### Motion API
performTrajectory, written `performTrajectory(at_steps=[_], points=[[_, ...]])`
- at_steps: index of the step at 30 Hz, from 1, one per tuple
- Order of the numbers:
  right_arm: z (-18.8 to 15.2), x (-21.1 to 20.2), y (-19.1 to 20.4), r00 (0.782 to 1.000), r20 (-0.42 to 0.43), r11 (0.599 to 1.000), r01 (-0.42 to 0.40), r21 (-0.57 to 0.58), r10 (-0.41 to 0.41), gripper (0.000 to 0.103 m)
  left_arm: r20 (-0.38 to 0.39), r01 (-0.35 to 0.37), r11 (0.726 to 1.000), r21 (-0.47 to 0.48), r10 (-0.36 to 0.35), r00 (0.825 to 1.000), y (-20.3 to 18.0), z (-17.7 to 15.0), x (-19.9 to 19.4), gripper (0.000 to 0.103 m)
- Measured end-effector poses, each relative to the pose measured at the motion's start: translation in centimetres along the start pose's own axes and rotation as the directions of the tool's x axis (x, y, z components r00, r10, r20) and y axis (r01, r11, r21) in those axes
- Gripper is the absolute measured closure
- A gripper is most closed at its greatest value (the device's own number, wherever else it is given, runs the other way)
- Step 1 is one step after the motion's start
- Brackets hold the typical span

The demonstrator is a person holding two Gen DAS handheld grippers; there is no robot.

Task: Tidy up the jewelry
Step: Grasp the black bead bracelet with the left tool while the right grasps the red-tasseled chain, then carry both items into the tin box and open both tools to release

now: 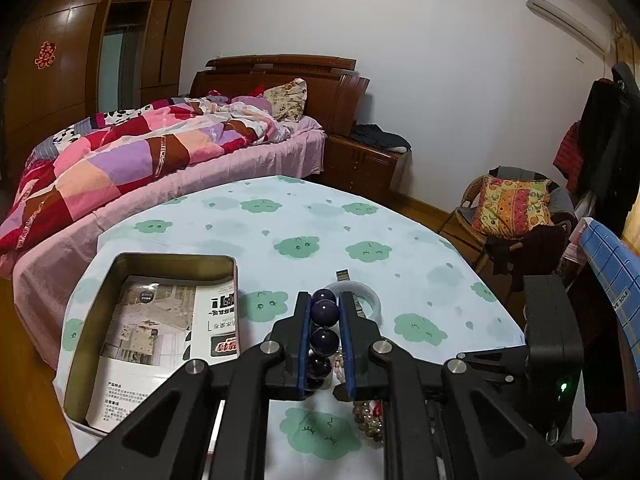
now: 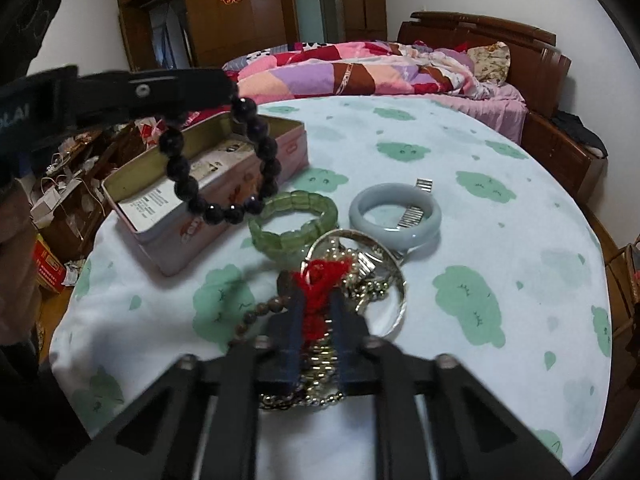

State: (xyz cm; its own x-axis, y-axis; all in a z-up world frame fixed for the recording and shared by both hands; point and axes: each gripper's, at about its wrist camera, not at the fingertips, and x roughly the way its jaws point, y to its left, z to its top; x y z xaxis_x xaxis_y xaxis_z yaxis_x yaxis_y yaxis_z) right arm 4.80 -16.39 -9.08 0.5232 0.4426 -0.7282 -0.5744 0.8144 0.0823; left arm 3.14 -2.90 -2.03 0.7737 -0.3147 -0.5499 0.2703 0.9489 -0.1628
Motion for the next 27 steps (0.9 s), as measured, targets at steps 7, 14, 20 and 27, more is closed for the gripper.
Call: performTrajectory(at_steps=[7, 14, 20, 27], points=[[0.9, -2.3, -0.6, 0.997, 0.073, 1.000, -0.006, 0.029, 0.003, 0.095, 0.026, -0.016, 1.000, -0.010, 0.016, 1.000, 0.4, -0.2, -1.7, 0.090], [2.2, -4.4, -0.6, 0.991, 0.132, 0.999, 0.012, 0.040, -0.017, 0.095, 0.041, -0.024, 0.999, -0.027, 0.025, 0.999, 1.4, -0.1, -2.7, 0.090], [3.0, -5.2, -0.9, 0.988, 0.156, 0.998, 0.017, 0.053, -0.025, 0.095, 0.045, -0.022, 0.999, -0.048, 0.024, 0.999, 2.6, 0.3, -2.8, 0.090], [4.2, -5.1, -0.7, 0.986, 0.166, 0.999, 0.005, 0.042, -0.012, 0.095, 0.063, -0.049, 0.997, -0.061, 0.053, 0.997, 4.4, 1.1, -3.1, 0.090]])
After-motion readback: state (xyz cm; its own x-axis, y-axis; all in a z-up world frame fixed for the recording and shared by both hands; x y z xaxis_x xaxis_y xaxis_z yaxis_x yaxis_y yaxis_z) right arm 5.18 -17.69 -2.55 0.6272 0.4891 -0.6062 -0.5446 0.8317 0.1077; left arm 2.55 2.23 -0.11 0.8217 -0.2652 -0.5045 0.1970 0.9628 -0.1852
